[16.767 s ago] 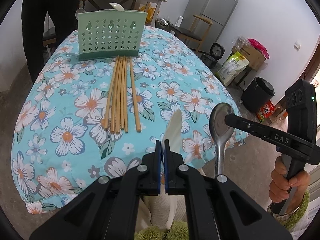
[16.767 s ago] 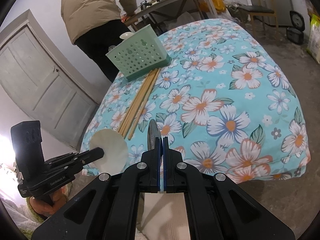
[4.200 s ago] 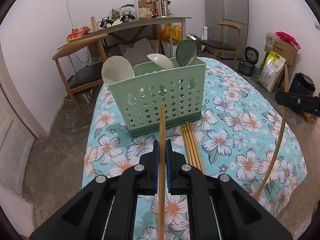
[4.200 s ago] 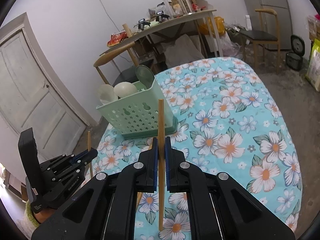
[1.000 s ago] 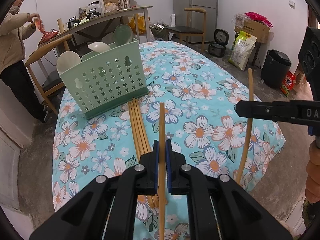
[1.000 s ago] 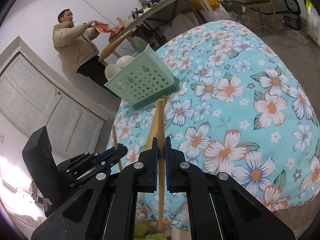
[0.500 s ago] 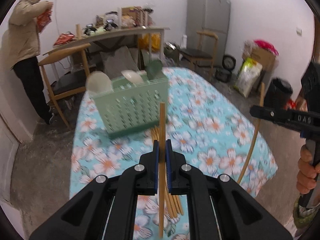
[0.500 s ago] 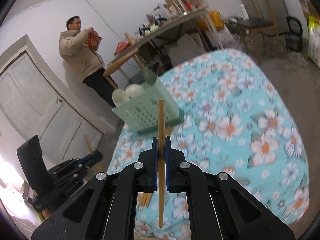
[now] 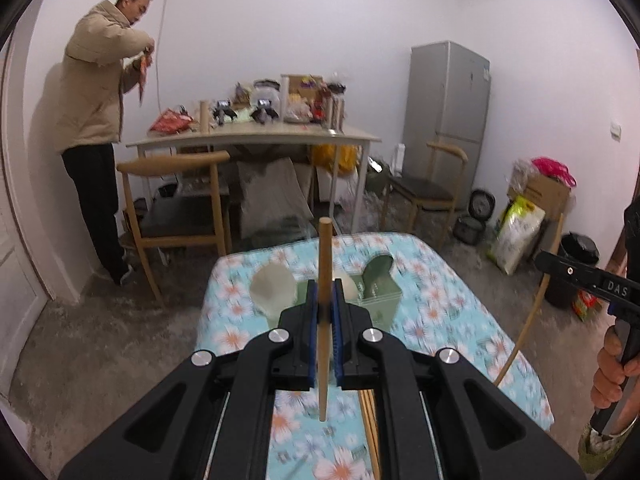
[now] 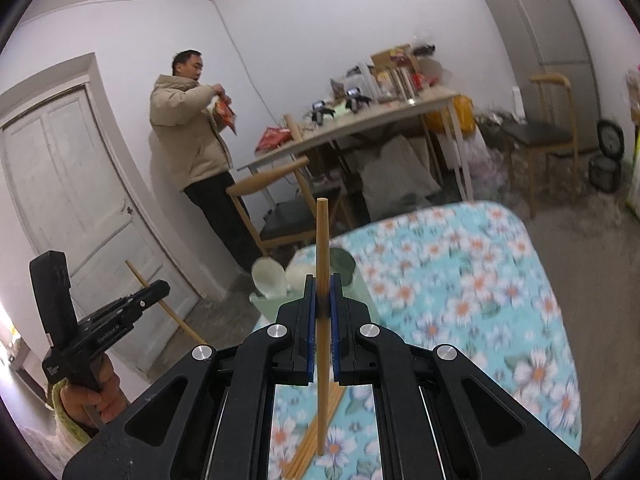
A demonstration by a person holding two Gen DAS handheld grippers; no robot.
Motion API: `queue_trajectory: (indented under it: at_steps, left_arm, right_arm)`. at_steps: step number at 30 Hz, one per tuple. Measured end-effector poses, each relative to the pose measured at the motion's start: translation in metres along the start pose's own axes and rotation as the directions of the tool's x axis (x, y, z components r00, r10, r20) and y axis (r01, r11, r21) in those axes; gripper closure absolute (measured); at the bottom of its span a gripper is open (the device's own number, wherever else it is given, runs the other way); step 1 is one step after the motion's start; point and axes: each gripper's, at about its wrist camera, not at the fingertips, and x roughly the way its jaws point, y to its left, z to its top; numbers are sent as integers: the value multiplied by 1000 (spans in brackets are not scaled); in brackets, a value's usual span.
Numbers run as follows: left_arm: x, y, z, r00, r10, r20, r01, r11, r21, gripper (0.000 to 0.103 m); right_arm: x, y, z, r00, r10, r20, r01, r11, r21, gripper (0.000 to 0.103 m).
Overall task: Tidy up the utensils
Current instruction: 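Lower left tool's chopstick into the basket and open while right tool does the same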
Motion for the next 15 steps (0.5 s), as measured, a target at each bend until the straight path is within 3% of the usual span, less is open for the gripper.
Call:
queue_trajectory:
  at_steps: [8,15]
  left_arm:
    - [17,24,46,995,-3,102,10,998,-62,97]
    - [59,42,72,986,-24,167,45,992,-120,97]
  right_arm:
    - [26,8,43,996,21,81,-17,998,-56,98]
    - [64,7,71,992,25,120,-12,994,-106,98]
